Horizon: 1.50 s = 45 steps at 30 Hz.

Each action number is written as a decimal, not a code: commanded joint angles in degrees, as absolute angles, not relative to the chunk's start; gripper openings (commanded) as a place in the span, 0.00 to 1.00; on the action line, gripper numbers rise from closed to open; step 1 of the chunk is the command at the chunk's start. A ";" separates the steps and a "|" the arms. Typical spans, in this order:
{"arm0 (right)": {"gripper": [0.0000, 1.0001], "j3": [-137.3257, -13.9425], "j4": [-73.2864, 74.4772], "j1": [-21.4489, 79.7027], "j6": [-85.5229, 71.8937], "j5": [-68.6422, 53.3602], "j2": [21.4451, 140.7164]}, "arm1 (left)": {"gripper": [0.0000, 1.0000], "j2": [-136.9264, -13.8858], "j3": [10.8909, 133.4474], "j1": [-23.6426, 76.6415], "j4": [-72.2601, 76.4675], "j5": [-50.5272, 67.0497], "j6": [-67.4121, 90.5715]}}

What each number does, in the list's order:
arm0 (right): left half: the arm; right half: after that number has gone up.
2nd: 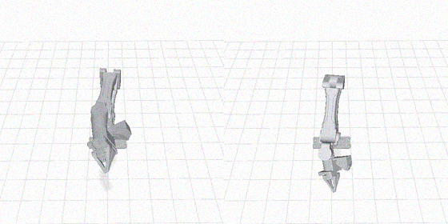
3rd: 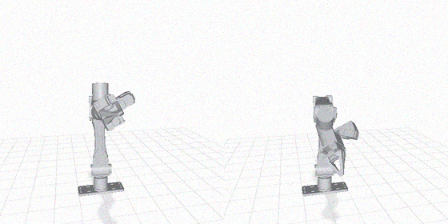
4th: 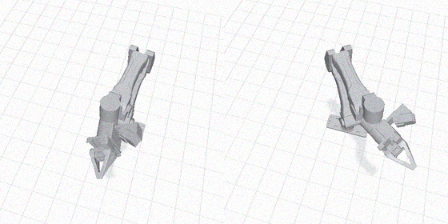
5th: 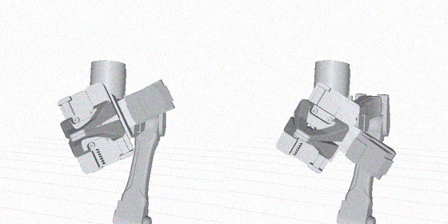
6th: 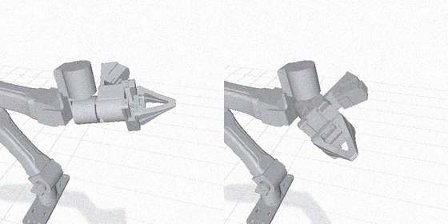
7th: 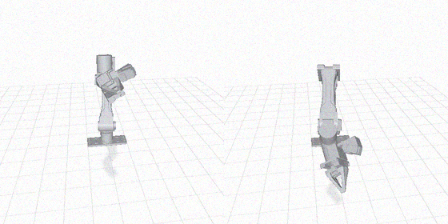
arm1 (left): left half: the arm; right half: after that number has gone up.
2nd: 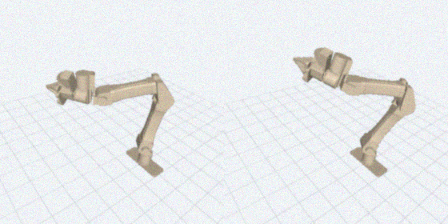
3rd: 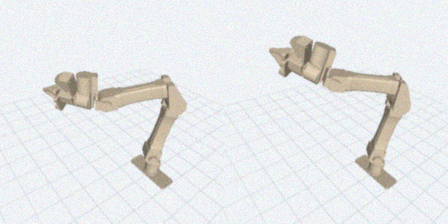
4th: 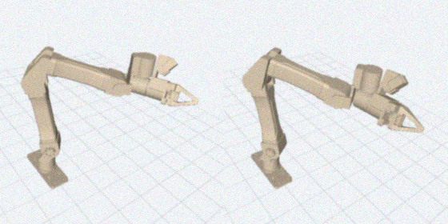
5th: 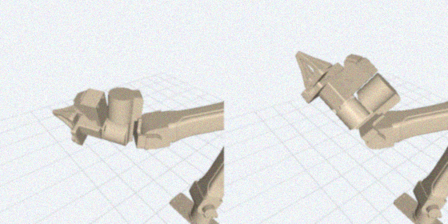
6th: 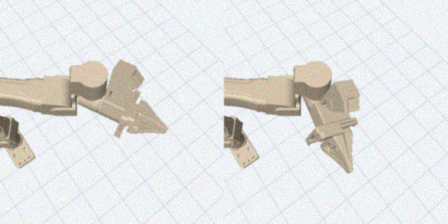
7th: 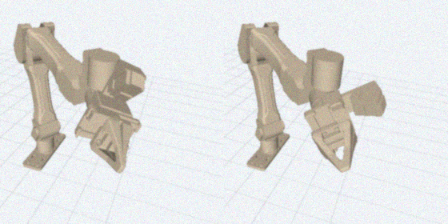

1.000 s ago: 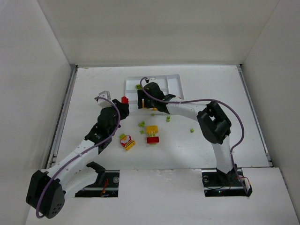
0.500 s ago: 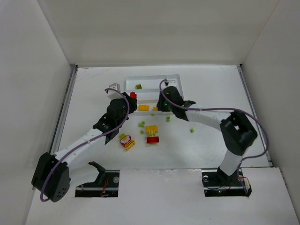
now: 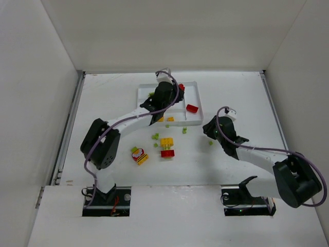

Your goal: Sort the legos into containers by color

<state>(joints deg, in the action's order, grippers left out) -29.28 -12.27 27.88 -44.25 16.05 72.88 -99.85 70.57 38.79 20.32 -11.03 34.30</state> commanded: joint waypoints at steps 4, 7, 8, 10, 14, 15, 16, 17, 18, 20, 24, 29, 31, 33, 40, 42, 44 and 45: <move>0.38 -25.14 -19.34 26.32 -46.67 15.21 65.14 | 0.19 -113.53 87.17 39.77 18.90 -8.35 33.75; 0.39 -24.26 -18.72 26.41 -46.58 14.24 62.15 | 0.19 -119.51 93.49 40.47 19.16 -11.23 33.66; 0.39 -24.00 -18.46 26.50 -46.58 13.98 61.36 | 0.19 -121.18 95.17 40.73 19.07 -12.64 33.92; 0.39 -23.56 -17.93 26.67 -46.67 13.62 59.95 | 0.19 -124.18 98.07 41.00 19.25 -14.84 34.10; 0.39 -23.03 -17.05 26.67 -46.41 13.45 57.75 | 0.21 -129.19 102.82 41.44 19.25 -17.13 34.37; 0.39 -22.94 -16.88 26.67 -46.41 13.27 57.31 | 0.22 -130.16 103.70 41.44 19.07 -17.66 34.45; 0.39 -22.77 -16.88 26.67 -46.41 13.18 56.78 | 0.23 -131.04 104.49 41.44 18.81 -18.10 34.54; 0.39 -22.68 -16.79 26.67 -46.32 13.10 56.52 | 0.24 -131.65 105.02 41.44 18.72 -18.54 34.54; 0.39 -22.50 -16.79 26.67 -46.32 13.01 56.17 | 0.26 -132.18 105.38 41.44 18.72 -19.07 34.54; 0.40 -22.41 -16.53 26.59 -46.32 12.92 55.72 | 0.31 -132.89 105.82 41.35 18.63 -19.51 34.72; 0.40 -22.41 -16.44 26.67 -46.14 12.92 55.64 | 0.47 -133.33 106.26 41.35 18.98 -19.51 34.37; 0.42 -23.55 -15.74 27.28 -44.57 13.10 56.51 | 0.61 -131.32 105.74 41.35 19.34 -15.83 33.75; 0.42 -24.43 -15.21 29.21 -43.43 13.01 57.21 | 0.61 -128.43 104.16 41.44 19.60 -15.38 33.14; 0.40 -25.66 -15.03 31.84 -41.32 12.48 58.35 | 0.60 -124.12 101.27 41.26 20.47 -14.94 32.00; 0.29 -32.77 -12.66 48.10 -32.97 13.79 66.17 | 0.50 -102.95 80.72 38.98 22.06 -14.06 30.15; 0.44 -33.92 -12.57 51.88 -31.12 15.46 67.84 | 0.48 -96.97 73.34 38.19 21.71 -14.15 30.41; 0.71 -35.32 -12.39 54.09 -28.84 15.47 69.69 | 0.47 -91.17 65.78 37.57 21.36 -14.68 30.67; 0.79 -36.29 -11.70 54.79 -27.70 15.47 70.74 | 0.47 -88.36 61.91 37.31 21.27 -15.20 30.93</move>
